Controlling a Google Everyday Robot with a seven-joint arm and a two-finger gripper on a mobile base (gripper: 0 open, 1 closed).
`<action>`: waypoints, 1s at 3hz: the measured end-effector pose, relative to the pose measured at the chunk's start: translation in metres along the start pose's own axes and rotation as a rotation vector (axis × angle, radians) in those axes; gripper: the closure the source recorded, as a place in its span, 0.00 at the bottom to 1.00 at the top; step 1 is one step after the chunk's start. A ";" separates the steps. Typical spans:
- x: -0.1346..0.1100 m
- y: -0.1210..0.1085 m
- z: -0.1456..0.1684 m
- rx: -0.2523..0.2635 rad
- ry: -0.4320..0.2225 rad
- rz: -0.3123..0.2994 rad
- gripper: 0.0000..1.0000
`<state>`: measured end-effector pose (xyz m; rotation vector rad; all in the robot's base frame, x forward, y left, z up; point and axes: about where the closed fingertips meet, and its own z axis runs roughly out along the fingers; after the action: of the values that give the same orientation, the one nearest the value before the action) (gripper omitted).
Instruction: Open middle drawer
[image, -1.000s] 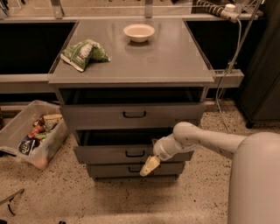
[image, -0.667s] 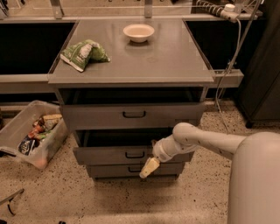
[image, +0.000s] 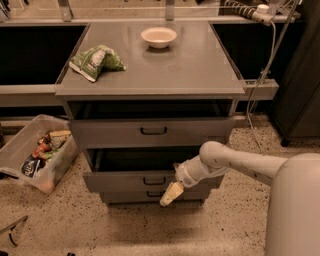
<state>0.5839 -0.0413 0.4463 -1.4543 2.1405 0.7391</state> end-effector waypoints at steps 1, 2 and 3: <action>0.000 0.001 0.004 -0.007 0.011 0.008 0.00; 0.000 0.002 0.004 -0.007 0.011 0.008 0.00; 0.003 0.017 0.002 -0.040 0.010 0.020 0.00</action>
Offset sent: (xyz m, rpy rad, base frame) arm -0.0552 0.0162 -0.0237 0.0456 0.1569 0.0831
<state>0.5674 -0.0369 0.4457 -1.4614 2.1624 0.7885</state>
